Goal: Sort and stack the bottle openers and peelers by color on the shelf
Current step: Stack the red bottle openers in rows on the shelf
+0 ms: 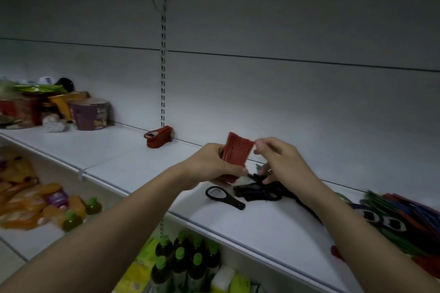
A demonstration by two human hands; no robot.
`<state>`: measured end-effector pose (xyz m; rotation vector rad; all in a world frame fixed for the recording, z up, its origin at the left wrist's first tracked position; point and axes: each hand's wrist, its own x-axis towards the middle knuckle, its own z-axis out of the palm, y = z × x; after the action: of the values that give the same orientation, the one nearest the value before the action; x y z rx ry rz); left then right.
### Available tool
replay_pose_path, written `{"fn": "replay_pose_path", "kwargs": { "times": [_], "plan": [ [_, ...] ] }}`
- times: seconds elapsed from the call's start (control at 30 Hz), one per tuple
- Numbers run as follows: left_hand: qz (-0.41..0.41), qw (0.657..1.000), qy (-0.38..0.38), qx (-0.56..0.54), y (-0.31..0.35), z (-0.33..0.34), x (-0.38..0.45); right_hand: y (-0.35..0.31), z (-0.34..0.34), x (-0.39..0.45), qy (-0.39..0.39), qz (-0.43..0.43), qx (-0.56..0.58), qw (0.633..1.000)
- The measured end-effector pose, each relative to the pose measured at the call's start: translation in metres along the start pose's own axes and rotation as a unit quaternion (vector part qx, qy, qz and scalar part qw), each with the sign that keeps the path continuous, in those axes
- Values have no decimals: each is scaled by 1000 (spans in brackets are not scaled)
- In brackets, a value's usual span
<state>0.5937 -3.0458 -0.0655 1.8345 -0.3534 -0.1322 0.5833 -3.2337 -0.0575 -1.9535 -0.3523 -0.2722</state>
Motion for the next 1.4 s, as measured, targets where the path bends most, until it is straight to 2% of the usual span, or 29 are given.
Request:
{"fn": "replay_pose_path", "kwargs": {
  "times": [0.07,0.2,0.27,0.37,0.6,0.73,0.8,1.23,1.4],
  "plan": [
    [-29,998,54,31,-14,-32,-2,12,21,9,-26,-26,-93,995],
    [-93,981,146,88,-40,-86,5,23,72,23,-176,-86,-262,945],
    [-135,968,161,137,-47,-105,16,25,94,32,-238,-100,-338,905],
    [-200,944,148,216,-49,-119,39,32,117,53,-258,-95,-399,875],
    [-301,877,120,355,-55,-137,106,60,119,74,-254,-57,-330,908],
    [-360,837,86,403,-54,-144,140,61,118,75,-256,-59,-317,911],
    [-381,838,70,384,-54,-146,151,61,119,75,-259,-59,-315,911],
    [-376,819,42,432,-49,-140,166,60,121,74,-254,-69,-332,906],
    [-321,809,34,491,-18,-139,154,55,119,74,-219,-85,-305,923]
  ]
}}
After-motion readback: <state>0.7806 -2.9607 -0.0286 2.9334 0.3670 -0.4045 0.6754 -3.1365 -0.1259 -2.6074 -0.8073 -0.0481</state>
